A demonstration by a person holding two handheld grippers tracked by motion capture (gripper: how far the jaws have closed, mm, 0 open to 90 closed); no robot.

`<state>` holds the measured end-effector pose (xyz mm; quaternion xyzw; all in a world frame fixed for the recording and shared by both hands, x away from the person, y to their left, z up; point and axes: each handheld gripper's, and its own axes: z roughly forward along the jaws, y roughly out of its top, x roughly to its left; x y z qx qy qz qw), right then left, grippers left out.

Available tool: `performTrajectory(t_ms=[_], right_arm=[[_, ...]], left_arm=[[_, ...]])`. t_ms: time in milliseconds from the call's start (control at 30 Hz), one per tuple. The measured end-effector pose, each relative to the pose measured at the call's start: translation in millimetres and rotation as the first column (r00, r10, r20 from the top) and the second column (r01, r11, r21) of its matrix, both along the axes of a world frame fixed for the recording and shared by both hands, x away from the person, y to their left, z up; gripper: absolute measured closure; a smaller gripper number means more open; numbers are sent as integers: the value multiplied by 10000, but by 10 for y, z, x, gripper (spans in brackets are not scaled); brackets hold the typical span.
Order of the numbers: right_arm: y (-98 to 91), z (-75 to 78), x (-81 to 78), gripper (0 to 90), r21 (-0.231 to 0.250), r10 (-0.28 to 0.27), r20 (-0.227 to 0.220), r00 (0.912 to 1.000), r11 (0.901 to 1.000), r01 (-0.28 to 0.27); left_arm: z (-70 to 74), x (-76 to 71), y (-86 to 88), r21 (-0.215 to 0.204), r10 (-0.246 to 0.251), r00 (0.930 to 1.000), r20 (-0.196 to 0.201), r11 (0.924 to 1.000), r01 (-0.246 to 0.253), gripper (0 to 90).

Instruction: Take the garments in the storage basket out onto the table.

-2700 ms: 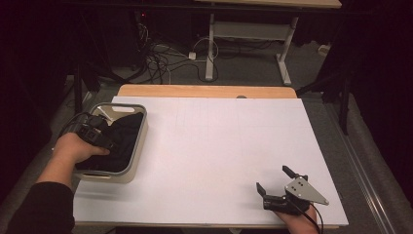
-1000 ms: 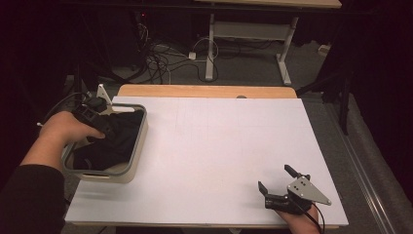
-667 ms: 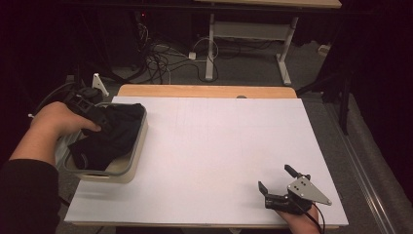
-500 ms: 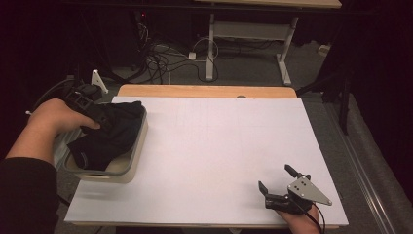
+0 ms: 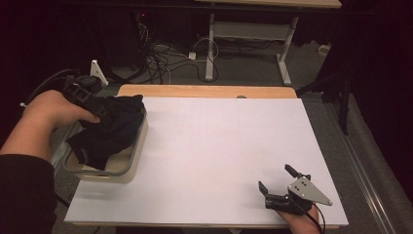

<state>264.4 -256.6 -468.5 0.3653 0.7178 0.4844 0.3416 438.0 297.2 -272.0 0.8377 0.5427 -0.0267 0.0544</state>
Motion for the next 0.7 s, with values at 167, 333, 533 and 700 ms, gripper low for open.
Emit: performTrajectory(t_ms=[167, 333, 533, 700], right_arm=[[-2, 4, -3, 0, 19, -4, 16, 10000, 10000, 4], [-2, 2, -3, 0, 23, 10, 27, 10000, 10000, -10], [1, 6, -8, 0, 39, 10, 30, 10000, 10000, -11], [5, 5, -8, 0, 34, 18, 31, 10000, 10000, -18]], left_arm=[[93, -16, -76, 42, -65, 9999, 91, 10000, 64, 377], [174, -30, -149, 8, -176, 9998, 80, 9998, 176, 378], [260, -43, -245, -25, -280, 9995, 178, 9996, 280, 378], [318, -52, -346, -1, -412, 9990, 174, 9992, 412, 377]])
